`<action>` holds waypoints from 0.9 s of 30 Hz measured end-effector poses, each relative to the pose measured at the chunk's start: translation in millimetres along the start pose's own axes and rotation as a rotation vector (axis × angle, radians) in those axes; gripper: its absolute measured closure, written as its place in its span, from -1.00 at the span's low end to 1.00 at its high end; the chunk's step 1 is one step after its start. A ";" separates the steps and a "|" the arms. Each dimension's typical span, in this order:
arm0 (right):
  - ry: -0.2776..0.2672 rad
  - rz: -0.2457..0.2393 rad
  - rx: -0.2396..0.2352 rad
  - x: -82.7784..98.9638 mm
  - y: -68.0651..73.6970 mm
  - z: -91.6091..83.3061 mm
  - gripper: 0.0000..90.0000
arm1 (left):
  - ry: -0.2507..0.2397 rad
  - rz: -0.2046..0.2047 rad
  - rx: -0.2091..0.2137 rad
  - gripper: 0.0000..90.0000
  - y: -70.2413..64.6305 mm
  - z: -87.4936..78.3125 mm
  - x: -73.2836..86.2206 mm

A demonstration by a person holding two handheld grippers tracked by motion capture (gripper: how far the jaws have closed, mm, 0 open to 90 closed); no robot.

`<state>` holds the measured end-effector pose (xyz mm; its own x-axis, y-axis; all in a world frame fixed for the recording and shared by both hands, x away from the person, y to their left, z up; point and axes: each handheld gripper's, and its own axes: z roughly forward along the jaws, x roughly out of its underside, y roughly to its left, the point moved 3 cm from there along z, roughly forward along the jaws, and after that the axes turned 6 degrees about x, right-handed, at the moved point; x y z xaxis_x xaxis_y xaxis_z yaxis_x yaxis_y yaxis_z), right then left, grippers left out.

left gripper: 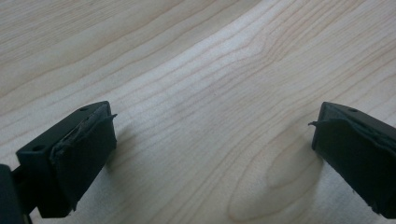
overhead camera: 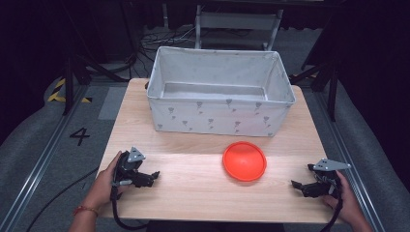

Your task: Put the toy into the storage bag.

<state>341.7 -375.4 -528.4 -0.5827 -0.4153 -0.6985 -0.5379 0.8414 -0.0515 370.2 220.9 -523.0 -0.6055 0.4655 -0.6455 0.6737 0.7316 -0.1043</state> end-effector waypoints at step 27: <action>-0.014 -0.065 -0.113 -20.1 4.6 3.1 -0.57 | 0.005 0.037 0.034 -1.00 17.0 -0.4 -1.9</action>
<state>352.8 -362.1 -516.8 -0.5363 -0.4624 -0.7061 -0.6402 0.7680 -0.0167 382.6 232.6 -523.3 -0.5818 0.4947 -0.6456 0.7099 0.6963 -0.1061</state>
